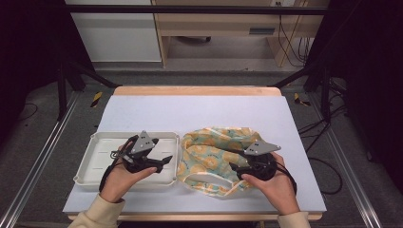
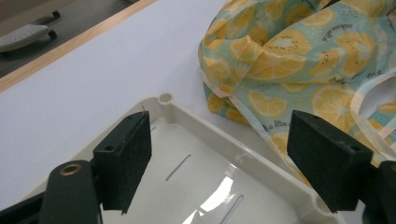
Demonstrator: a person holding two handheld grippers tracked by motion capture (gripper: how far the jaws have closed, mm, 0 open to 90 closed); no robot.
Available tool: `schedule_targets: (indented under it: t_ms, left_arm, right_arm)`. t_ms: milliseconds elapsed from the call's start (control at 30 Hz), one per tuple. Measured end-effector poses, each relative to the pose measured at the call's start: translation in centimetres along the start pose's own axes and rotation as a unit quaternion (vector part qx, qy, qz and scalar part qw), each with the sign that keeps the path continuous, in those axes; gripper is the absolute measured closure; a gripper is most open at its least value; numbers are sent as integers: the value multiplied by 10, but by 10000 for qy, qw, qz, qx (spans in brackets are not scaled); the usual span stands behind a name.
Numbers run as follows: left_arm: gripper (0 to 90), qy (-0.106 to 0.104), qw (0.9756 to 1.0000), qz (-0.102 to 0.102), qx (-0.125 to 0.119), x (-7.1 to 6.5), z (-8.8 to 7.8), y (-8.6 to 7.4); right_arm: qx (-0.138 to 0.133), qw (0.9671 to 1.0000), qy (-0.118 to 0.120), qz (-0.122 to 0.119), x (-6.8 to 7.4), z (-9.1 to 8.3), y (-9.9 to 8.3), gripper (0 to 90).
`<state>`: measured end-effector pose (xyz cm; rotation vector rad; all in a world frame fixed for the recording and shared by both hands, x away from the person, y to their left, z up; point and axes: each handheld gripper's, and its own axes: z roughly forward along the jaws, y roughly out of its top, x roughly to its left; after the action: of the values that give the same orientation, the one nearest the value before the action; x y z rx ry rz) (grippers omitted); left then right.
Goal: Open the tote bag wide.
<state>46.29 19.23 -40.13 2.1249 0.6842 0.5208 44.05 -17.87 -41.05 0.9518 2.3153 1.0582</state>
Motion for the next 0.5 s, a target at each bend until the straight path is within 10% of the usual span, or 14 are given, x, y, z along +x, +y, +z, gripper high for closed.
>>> schedule_targets:
  t_ms: [200, 500]
  left_arm:
    - [209, -67, 9999, 72, -27, -3, 2, 3]
    - [199, -238, 9994, 255, -21, -5, 12, 23]
  right_arm:
    - [154, 9998, 84, 50, -4, 9, -6, 314]
    - [69, 9987, 276, -420, 6, 8, -12, 779]
